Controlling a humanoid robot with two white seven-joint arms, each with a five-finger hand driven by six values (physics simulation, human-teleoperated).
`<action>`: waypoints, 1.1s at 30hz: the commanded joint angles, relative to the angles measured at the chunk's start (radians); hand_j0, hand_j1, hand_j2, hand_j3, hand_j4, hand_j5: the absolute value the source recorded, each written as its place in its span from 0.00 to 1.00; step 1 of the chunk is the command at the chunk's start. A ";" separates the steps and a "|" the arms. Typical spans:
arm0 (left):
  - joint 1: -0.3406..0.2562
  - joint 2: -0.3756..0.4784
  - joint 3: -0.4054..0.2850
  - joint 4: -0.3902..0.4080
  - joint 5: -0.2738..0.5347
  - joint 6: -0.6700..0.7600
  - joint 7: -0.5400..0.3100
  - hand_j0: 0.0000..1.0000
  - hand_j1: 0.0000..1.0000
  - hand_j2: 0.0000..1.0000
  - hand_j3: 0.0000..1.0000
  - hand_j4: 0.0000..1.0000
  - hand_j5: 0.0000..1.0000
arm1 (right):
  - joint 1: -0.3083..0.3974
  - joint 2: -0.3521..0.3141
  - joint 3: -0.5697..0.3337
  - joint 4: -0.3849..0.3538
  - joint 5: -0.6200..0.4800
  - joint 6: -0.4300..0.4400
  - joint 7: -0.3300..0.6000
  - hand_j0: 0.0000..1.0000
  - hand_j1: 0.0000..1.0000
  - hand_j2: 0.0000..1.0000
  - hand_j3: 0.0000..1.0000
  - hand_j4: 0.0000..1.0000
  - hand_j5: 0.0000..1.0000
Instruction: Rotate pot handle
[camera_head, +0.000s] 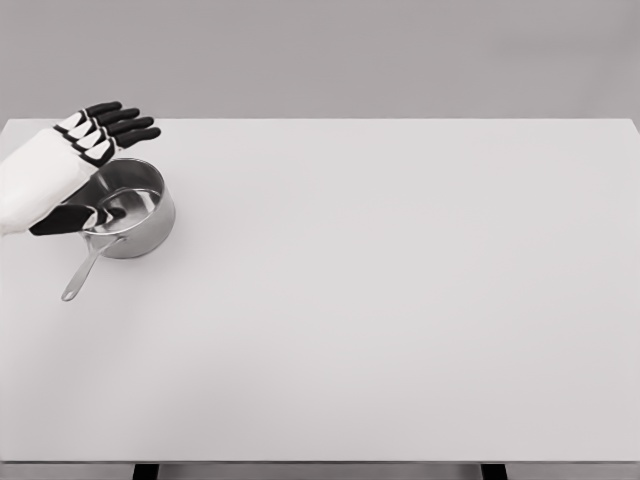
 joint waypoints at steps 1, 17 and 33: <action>0.000 0.001 -0.005 0.000 0.006 0.001 -0.004 1.00 1.00 1.00 1.00 1.00 1.00 | 0.000 0.000 -0.003 0.000 -0.001 0.000 0.000 1.00 1.00 1.00 1.00 1.00 1.00; 0.054 0.001 0.003 0.000 -0.103 0.001 -0.054 1.00 1.00 1.00 1.00 1.00 1.00 | 0.002 0.000 0.001 0.000 0.000 0.001 0.000 1.00 1.00 1.00 1.00 1.00 1.00; 0.137 0.015 0.003 0.000 -0.050 0.001 -0.056 1.00 1.00 1.00 1.00 1.00 1.00 | 0.002 0.000 -0.001 0.000 0.000 0.000 0.000 1.00 1.00 1.00 1.00 1.00 1.00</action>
